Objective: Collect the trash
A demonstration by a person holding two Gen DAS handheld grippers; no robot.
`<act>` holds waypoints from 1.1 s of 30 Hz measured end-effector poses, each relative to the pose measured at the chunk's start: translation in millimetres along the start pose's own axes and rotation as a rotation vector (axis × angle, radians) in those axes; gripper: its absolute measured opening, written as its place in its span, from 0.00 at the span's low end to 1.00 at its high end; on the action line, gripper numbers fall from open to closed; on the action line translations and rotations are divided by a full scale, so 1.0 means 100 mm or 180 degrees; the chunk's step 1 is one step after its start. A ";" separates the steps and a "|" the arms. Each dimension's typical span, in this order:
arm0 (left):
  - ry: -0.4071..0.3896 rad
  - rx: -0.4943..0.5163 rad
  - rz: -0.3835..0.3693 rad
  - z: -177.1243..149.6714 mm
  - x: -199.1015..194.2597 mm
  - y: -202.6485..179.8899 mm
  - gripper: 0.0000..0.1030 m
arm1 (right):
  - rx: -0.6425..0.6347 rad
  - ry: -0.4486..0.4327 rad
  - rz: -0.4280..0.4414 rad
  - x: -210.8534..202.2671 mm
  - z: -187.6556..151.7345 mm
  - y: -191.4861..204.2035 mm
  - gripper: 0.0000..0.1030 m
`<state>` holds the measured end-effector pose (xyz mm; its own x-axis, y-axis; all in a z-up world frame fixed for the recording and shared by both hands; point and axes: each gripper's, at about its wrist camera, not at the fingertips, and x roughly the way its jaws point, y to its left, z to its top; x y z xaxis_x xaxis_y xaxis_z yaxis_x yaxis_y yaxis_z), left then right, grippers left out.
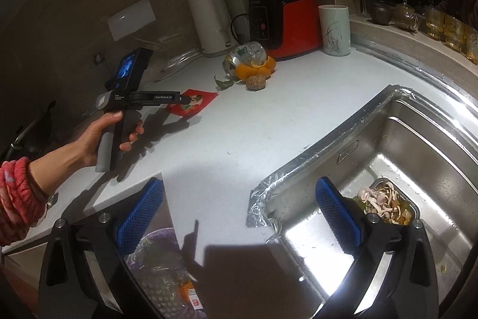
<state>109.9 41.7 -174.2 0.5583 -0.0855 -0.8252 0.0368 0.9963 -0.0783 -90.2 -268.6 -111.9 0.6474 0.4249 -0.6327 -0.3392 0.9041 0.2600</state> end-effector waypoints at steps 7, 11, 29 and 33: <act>0.0098 -0.0037 0.0033 0.09 0.25 0.04 0.93 | 0.0061 0.0075 0.0114 0.22 0.09 -0.20 0.98; 0.0113 0.0087 0.0107 0.09 0.28 -0.01 0.93 | 0.0089 0.0114 0.0162 0.33 0.13 -0.26 0.98; 0.0050 0.0390 0.0016 0.05 0.22 -0.21 0.60 | 0.0099 0.0171 0.0331 0.62 0.24 -0.22 0.98; 0.0017 0.0385 -0.0021 0.05 0.20 -0.23 0.29 | 0.0102 0.0179 0.0358 0.65 0.23 -0.22 0.98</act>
<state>124.0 17.2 -185.9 0.5532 -0.0917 -0.8280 0.1403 0.9900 -0.0159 -25.1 -259.3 -142.3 0.5669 0.5212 -0.6380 -0.3850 0.8522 0.3542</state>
